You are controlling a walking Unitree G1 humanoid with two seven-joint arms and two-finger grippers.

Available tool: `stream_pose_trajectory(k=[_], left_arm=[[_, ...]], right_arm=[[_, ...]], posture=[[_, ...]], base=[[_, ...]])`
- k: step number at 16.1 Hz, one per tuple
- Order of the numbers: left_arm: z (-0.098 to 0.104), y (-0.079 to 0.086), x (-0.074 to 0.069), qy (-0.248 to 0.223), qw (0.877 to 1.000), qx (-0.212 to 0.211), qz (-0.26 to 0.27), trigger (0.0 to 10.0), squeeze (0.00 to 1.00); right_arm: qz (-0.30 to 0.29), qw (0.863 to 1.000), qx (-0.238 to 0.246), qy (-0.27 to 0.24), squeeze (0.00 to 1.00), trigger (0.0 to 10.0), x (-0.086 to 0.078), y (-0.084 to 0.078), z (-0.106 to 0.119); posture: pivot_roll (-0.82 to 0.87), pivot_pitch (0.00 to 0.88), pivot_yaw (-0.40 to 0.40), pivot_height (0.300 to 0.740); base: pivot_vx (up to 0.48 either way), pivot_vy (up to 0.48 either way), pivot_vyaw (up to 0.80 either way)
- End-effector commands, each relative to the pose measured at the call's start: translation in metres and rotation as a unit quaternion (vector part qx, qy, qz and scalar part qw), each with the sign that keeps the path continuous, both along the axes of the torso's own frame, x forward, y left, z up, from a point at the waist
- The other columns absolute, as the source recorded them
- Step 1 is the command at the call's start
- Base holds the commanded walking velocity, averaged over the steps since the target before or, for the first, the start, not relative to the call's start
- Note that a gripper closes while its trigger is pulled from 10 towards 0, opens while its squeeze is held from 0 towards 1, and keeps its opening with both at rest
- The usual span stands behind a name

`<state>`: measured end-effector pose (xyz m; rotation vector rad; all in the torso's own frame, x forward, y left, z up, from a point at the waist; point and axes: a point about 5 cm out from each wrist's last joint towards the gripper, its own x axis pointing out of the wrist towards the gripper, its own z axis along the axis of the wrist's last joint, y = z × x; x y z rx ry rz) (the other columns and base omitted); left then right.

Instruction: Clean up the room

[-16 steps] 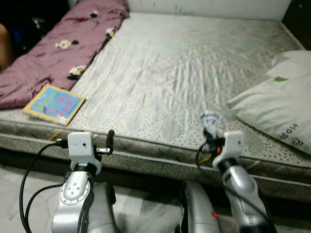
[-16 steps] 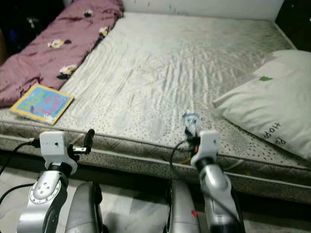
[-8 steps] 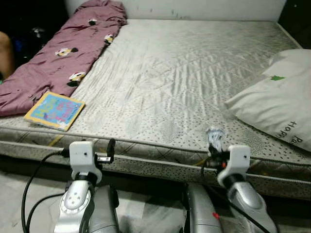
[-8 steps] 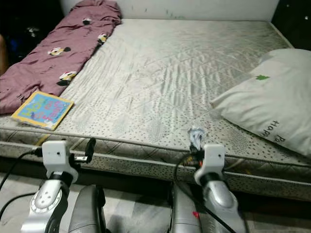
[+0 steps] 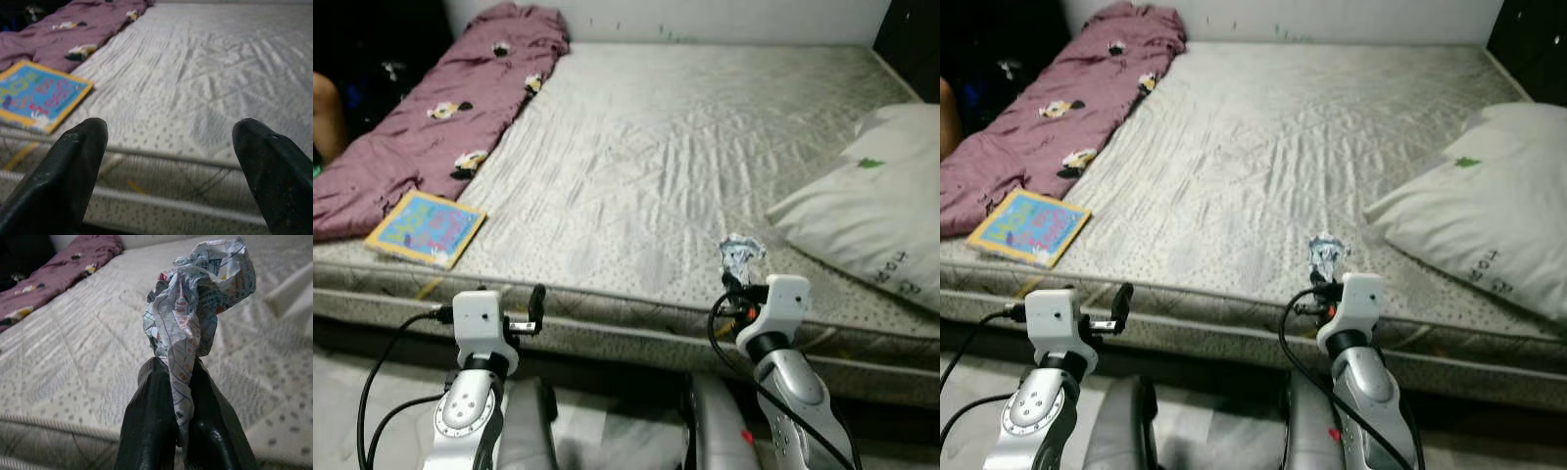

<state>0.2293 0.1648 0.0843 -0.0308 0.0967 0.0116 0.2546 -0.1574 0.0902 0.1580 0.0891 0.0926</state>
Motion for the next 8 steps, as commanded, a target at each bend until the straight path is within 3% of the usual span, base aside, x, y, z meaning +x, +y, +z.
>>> stream_pose_trajectory(k=[1,3,8], left_arm=[[0.004,0.002,0.003,-0.01,1.0,0.0,0.004,10.0,0.0],[0.01,0.001,0.011,-0.02,1.0,0.01,-0.002,10.0,0.0],[0.017,-0.001,0.01,-0.025,1.0,0.005,-0.004,10.0,0.0]], right_arm=[[-0.006,1.0,-0.001,-0.006,0.0,10.0,0.005,0.0,0.005],[-0.015,1.0,0.005,-0.023,0.0,10.0,0.016,0.003,0.014],[-0.027,0.999,0.002,-0.017,0.0,10.0,0.015,0.003,0.013]], posture=[[-0.05,0.0,0.031,0.615],[-0.05,0.0,0.032,0.643],[-0.04,0.0,0.028,0.699]], base=[[0.0,0.0,0.0],[0.0,0.0,0.0],[0.0,0.0,0.0]])
